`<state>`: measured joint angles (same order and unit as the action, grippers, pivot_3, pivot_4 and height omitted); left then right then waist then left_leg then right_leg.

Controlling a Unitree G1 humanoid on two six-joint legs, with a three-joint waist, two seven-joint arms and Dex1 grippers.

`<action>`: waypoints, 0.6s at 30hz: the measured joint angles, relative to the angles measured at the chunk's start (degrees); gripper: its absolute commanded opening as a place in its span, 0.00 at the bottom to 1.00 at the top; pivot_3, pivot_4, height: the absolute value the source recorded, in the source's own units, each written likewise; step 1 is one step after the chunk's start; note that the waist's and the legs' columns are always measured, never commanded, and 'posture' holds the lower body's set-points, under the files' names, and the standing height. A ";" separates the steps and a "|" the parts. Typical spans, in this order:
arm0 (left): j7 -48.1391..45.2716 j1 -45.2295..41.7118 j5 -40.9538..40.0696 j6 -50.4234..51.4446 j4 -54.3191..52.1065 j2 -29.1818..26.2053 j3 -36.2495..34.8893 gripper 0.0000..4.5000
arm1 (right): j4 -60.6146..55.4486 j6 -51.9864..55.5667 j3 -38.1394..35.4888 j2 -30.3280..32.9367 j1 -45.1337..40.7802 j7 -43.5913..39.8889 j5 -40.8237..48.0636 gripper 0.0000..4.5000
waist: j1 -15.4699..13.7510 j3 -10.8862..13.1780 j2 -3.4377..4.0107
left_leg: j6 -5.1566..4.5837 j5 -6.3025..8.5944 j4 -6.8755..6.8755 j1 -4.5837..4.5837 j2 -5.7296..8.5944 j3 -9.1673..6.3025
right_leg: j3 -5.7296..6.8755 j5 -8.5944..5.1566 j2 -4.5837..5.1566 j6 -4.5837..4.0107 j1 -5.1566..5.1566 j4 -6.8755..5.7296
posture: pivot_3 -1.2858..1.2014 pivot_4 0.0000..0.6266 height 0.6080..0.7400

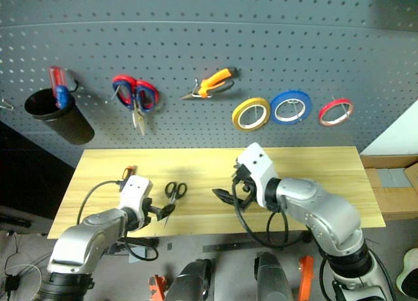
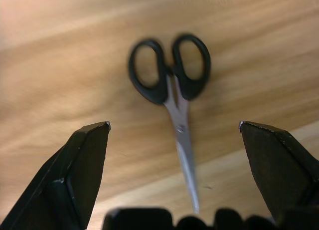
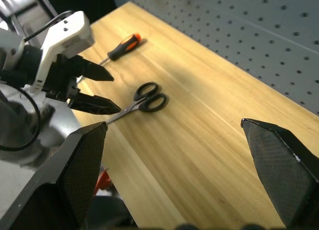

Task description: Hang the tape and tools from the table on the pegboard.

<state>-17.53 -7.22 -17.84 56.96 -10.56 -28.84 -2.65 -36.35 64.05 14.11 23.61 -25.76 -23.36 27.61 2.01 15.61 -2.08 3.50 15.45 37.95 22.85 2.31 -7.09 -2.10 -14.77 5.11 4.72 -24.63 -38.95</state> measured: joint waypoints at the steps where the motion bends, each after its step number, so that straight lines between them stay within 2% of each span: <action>1: 0.31 -0.64 0.05 0.27 1.58 0.65 -0.01 1.00 | 0.01 -0.60 0.97 0.02 -0.35 0.18 -0.63 0.99 | -0.01 0.00 0.00 | 0.00 0.00 0.00 0.00 0.00 -0.01 | 0.01 0.00 0.00 0.00 0.00 0.00 | 0.51 0.42 1.00; 11: 0.53 -6.10 2.93 -2.33 10.92 3.74 2.35 1.00 | 0.18 -3.76 4.09 1.43 -0.94 -0.92 -3.86 0.99 | -0.03 0.00 -0.01 | 0.01 0.00 0.00 0.00 0.00 -0.02 | 0.02 0.00 0.02 0.00 0.01 0.04 | 0.50 0.43 1.00; 14: 0.51 -7.20 3.61 -3.45 12.81 4.08 2.31 0.87 | 0.18 -3.85 4.10 1.67 -0.94 -1.56 -3.90 1.00 | 0.01 0.00 0.00 | 0.01 0.00 0.00 -0.02 0.00 -0.01 | 0.02 0.00 0.02 0.00 0.03 0.03 | 0.50 0.42 1.00; 18: -0.05 -7.65 4.47 -5.25 14.61 4.08 2.33 0.57 | 0.17 -3.81 4.09 2.19 -0.92 -2.29 -3.80 1.00 | 0.23 0.00 0.00 | 0.00 0.00 0.00 -0.04 0.01 -0.01 | 0.01 0.00 0.02 0.00 0.06 0.03 | 0.49 0.42 1.00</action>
<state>-17.58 -14.87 -13.37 51.71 4.05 -24.76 -0.32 -36.18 60.24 18.20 25.80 -26.68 -25.65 23.80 2.24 15.61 -2.08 3.51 15.45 37.95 22.81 2.32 -7.10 -2.09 -14.77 5.13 4.72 -24.57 -38.92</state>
